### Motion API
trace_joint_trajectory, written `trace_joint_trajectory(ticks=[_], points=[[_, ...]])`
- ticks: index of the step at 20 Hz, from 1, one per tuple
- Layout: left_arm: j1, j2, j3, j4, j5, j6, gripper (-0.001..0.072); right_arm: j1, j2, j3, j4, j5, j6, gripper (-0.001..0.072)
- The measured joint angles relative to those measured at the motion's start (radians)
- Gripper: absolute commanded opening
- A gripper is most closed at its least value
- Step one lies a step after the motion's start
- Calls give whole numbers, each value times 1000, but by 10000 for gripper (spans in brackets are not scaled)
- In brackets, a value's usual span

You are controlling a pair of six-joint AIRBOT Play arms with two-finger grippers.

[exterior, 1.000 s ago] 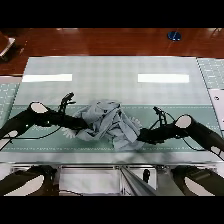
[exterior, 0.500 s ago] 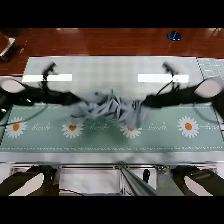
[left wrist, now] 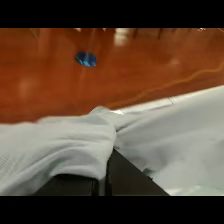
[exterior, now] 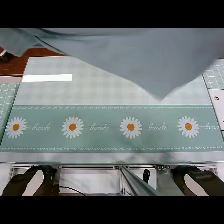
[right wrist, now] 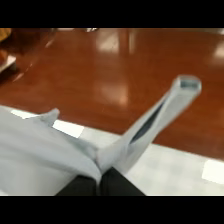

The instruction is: Fold the shirts.

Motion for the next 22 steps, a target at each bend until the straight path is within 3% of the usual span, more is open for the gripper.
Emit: trace_joint_trajectory(ticks=[5,11,16,19,22], points=[[-9,163,-12,105,-101,-48,23,-5,144,1,-88,134,6,23],[-103,253,-259,142,-155,-74,23,-5,294,-382,-121,200,43,23],[-164,209,-625,148,-127,-77,24,-5,311,-857,-111,15,71,23],[-205,115,-792,126,1,-68,23,-7,212,-1029,-111,-171,89,24],[-264,-51,-848,75,157,-40,23,-35,42,-1061,-98,-354,106,24]])
